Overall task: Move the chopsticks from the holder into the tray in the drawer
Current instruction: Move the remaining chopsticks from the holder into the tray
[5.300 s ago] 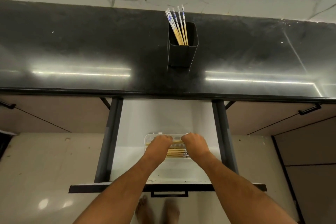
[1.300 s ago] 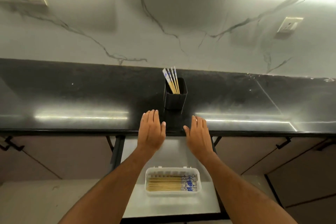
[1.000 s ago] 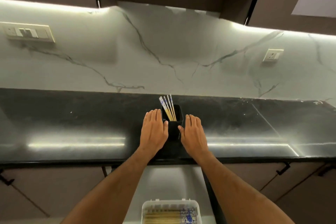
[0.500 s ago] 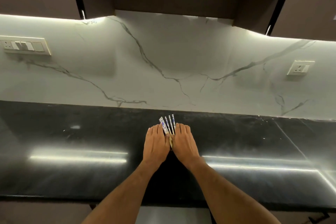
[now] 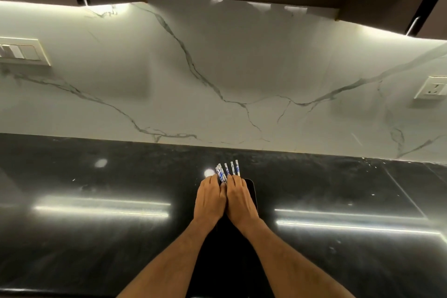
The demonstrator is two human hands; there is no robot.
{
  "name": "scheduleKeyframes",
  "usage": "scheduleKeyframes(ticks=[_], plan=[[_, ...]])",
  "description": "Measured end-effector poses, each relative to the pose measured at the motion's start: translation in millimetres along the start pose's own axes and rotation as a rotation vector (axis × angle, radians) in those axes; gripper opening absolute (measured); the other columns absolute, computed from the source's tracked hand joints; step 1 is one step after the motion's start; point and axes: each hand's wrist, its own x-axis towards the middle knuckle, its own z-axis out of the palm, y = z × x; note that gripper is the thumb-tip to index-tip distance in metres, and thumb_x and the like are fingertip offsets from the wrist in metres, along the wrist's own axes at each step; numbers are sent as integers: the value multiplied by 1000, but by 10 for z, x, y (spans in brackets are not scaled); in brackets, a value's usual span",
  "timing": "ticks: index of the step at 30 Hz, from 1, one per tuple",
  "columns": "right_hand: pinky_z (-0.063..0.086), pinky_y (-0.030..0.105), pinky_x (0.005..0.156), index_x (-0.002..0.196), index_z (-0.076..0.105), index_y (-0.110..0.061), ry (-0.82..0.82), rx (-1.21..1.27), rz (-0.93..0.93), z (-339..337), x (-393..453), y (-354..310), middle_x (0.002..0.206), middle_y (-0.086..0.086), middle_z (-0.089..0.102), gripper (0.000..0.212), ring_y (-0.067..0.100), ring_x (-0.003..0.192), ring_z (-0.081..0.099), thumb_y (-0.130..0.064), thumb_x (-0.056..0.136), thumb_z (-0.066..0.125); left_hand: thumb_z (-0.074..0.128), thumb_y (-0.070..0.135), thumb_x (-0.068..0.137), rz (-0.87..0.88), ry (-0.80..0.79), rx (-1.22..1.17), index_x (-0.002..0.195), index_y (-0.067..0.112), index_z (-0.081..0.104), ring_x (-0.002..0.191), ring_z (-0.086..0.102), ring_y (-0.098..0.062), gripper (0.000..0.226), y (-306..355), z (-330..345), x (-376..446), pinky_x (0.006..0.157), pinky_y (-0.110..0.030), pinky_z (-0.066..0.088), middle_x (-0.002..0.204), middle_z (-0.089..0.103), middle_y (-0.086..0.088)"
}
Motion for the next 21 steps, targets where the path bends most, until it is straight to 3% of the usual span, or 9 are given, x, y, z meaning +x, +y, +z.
scheduleKeyframes(ticks=[7,14,21], plan=[[43,34,111,143,47,-6,53,100,52,16,61,-58,136,11,54,40,20,120,54,-15,105,50,43,30,104,2,-73,-118,109,31,58,103,53,-6,16,-126,122,92,97,-29,47,113,60,11],[56,31,90,128,53,-11,6,268,201,20,107,-69,119,9,63,24,19,99,65,-18,105,49,44,25,103,33,-76,-185,107,32,60,99,56,0,18,-157,144,36,92,-22,46,107,61,14],[48,16,67,108,60,-17,67,472,390,-7,121,-85,93,-3,67,9,10,79,64,-18,103,53,45,18,104,74,-34,-148,117,22,64,98,53,3,24,-111,79,1,87,-8,37,111,59,15]])
